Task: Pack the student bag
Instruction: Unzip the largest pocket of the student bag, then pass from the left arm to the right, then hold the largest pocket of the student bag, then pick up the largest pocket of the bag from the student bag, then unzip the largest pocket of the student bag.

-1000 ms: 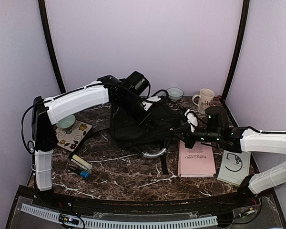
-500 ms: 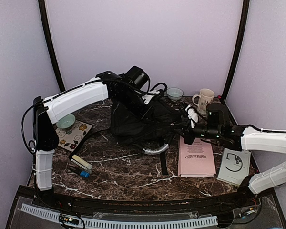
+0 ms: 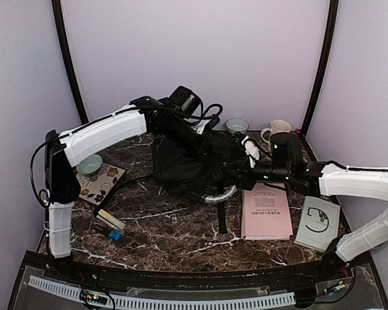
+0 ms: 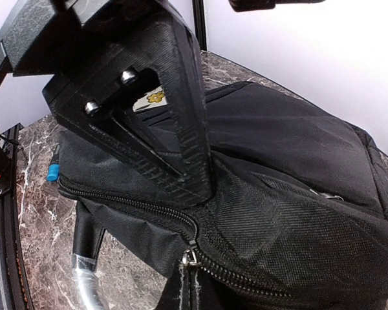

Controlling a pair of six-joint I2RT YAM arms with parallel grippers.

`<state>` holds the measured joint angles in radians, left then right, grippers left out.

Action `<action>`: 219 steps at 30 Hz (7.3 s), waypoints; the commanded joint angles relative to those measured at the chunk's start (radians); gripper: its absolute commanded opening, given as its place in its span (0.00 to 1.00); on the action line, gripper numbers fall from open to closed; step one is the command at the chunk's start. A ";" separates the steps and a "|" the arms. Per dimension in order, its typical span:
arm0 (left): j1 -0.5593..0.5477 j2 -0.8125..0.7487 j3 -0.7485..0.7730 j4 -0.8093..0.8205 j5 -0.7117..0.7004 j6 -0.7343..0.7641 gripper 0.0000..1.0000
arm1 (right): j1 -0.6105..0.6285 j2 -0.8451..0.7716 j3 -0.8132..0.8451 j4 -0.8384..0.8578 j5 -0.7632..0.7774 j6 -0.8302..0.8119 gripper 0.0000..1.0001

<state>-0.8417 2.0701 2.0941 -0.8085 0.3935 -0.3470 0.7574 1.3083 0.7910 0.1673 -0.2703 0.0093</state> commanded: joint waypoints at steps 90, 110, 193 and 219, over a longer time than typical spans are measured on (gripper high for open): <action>-0.030 -0.412 -0.297 -0.068 -0.078 0.220 0.00 | -0.059 0.182 0.215 -0.025 -0.578 0.022 0.60; -0.045 -0.399 -0.296 -0.045 -0.163 0.216 0.00 | -0.059 0.220 0.239 -0.038 -0.588 -0.004 0.00; -0.148 -0.680 -0.705 0.117 -0.728 -0.302 0.00 | 0.148 0.264 0.555 -0.266 -0.040 0.187 0.00; -0.112 -0.710 -0.726 0.193 -0.525 -0.193 0.00 | 0.102 0.094 0.444 -0.472 -0.182 -0.043 0.83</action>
<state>-0.9573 1.3422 1.3384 -0.7212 -0.2222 -0.6147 0.8631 1.3972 1.1629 -0.2863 -0.3634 0.0021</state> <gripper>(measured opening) 0.014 0.723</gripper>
